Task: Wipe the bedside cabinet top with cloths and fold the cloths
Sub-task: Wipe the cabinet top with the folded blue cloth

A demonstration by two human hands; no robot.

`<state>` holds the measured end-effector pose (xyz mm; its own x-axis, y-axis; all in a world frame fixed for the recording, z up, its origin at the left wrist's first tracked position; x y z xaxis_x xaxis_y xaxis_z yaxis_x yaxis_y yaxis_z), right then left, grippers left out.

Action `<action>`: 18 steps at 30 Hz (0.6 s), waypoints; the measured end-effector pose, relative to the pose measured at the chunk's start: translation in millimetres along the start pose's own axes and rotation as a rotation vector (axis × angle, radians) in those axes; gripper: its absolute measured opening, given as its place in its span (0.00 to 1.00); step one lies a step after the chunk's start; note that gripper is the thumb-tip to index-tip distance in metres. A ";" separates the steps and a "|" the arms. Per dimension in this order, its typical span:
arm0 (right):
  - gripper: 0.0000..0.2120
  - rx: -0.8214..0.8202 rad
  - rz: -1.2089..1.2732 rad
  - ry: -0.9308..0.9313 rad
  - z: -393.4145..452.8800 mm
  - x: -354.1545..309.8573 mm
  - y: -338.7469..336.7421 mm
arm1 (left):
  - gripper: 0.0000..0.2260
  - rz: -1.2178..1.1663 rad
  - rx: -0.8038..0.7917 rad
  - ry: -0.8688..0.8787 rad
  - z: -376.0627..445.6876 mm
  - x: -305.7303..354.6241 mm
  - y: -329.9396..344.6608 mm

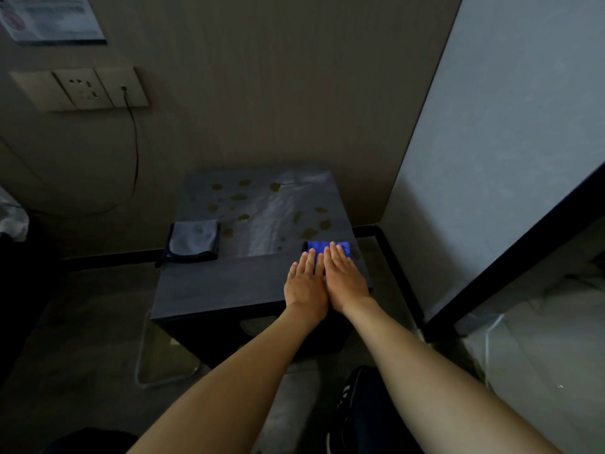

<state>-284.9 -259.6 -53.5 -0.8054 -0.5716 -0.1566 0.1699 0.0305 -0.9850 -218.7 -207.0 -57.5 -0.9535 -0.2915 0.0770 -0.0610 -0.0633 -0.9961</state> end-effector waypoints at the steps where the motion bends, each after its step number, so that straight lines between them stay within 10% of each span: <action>1: 0.33 0.001 -0.013 -0.003 1.5 5.7 -1.1 | 0.36 -0.002 -0.003 0.001 3.4 5.9 0.6; 18: 0.29 -0.048 -0.044 0.056 45.5 55.6 -0.2 | 0.35 -0.024 0.012 0.024 57.7 37.7 9.0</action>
<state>-303.8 -328.6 -58.7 -0.8421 -0.5269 -0.1151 0.1070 0.0461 -0.9932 -238.1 -273.6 -61.1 -0.9586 -0.2667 0.0996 -0.0805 -0.0815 -0.9934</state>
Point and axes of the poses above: each hand's wrist, its own z-axis towards the middle knuckle, its own y-axis out of the palm, x = y × z, the point moved 5 cm from there along z, towards the middle knuckle, and after that the axes turned 14 degrees about x, right-handed, at the moved point
